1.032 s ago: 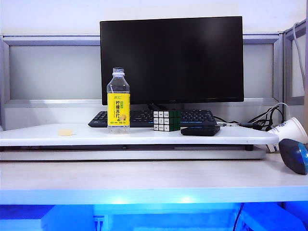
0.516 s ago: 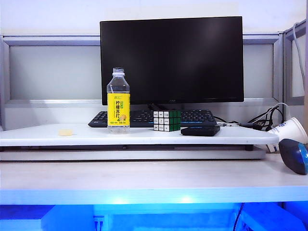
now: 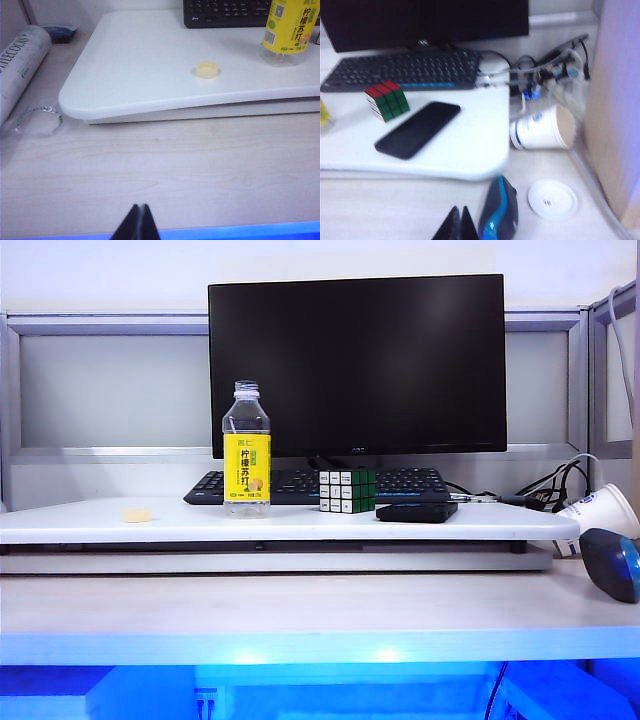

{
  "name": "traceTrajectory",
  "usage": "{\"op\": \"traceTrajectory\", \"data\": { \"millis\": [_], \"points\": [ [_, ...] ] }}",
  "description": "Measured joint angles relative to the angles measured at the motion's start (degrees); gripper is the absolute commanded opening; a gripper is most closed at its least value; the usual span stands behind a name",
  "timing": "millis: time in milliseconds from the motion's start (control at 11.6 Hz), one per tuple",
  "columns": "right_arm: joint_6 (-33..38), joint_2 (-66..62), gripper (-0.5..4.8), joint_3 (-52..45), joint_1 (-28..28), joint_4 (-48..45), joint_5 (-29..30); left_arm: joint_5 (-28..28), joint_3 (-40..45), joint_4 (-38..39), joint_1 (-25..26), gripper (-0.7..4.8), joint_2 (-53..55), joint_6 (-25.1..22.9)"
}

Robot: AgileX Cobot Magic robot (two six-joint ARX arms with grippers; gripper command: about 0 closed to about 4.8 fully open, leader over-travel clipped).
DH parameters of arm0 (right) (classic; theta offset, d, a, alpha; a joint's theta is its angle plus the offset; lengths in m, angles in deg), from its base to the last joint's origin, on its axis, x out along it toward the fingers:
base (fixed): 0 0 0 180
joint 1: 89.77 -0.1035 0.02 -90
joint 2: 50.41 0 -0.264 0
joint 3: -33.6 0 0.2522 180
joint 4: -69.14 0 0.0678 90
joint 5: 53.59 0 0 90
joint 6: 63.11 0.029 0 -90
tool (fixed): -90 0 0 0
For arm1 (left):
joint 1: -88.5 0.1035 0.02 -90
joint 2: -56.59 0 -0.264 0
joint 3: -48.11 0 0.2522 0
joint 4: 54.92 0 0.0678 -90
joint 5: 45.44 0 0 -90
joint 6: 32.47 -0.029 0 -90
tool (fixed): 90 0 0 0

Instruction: Grab a stick from the table and stick it in a plastic bottle.

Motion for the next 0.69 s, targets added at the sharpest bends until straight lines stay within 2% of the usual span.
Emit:
{"op": "traceTrajectory", "data": {
  "millis": [86,172,344,688],
  "points": [
    [0.0,0.0,-0.05,0.0,1.5,0.0,1.7,0.0,0.0,0.0,0.0,-0.04,0.0,0.0],
    [-4.2,9.6,-0.05,-15.0,1.3,-2.6,1.6,0.0,0.0,0.0,0.0,-0.04,0.0,0.1],
    [-4.6,9.6,-0.04,-15.0,1.3,5.6,1.6,0.0,0.0,0.0,0.0,-0.04,0.0,0.1],
    [-4.6,9.5,-0.04,-15.0,1.3,6.5,1.5,0.0,0.0,0.0,0.0,-0.04,0.0,0.1]
  ]
}}
